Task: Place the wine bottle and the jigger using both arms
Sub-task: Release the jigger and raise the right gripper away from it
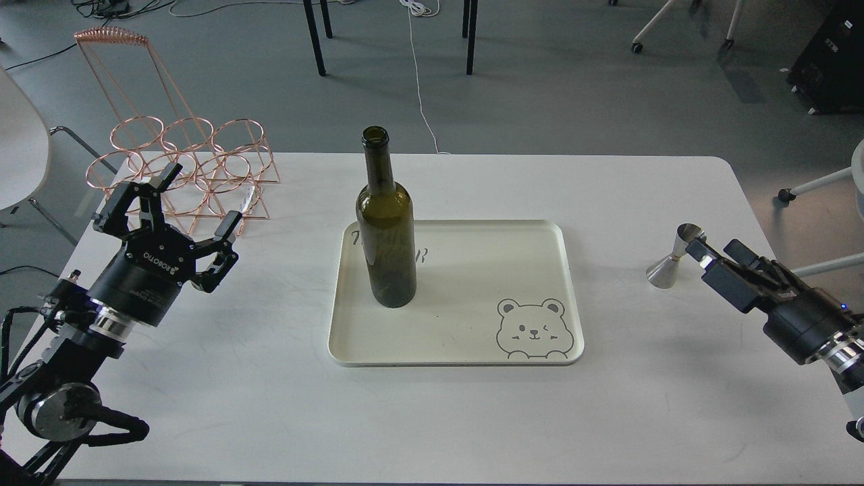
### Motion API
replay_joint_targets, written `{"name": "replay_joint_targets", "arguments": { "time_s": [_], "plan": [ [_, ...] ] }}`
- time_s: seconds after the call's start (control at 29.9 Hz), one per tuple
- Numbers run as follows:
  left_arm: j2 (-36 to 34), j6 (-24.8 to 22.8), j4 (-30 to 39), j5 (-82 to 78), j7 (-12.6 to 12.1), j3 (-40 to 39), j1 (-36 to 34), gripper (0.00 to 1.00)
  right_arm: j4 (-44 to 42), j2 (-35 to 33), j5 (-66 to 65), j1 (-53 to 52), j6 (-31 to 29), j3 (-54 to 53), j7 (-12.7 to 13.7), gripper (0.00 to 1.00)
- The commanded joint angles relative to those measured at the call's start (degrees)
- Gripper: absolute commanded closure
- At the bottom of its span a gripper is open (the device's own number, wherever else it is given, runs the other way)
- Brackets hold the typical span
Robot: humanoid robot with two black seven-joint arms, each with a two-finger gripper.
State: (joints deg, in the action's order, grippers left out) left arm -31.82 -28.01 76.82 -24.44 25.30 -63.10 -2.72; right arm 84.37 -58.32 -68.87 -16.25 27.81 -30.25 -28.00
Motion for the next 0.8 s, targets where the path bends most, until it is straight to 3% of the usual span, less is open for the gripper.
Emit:
{"name": "replay_joint_targets", "arguments": {
  "time_s": [0.0,0.1,0.3,0.47,0.6,0.77],
  "plan": [
    [0.00,0.01,0.00,0.00,0.10,-0.09,0.00,0.02,6.94,-2.76,14.78,-6.32,-8.26,-0.07,0.00,0.03],
    [-0.26,0.01,-0.09,0.00,0.46,-0.27,0.00,0.02,6.86,-1.97,26.46,-13.00,-20.74,-0.42,0.00,0.03],
    [-1.58,0.01,0.00,-0.70,2.70,-0.62,-0.09,0.02,2.22,5.47,50.54,-21.71,-37.81,-0.51,0.00,0.02],
    [-3.24,0.01,2.80,-2.71,2.70,-1.49,0.52,0.02,-14.37,23.84,57.79,-22.69,-40.81,-0.60,0.13,0.01],
    [-5.97,0.01,8.16,-11.31,2.70,-3.87,2.98,0.02,-26.96,30.97,58.05,-21.20,-47.12,-1.74,0.22,0.01],
    [-10.10,1.81,14.75,-37.64,2.70,-9.04,2.64,0.02,-28.83,34.07,57.79,-18.30,-51.10,-1.48,0.00,0.01]
  ]
}}
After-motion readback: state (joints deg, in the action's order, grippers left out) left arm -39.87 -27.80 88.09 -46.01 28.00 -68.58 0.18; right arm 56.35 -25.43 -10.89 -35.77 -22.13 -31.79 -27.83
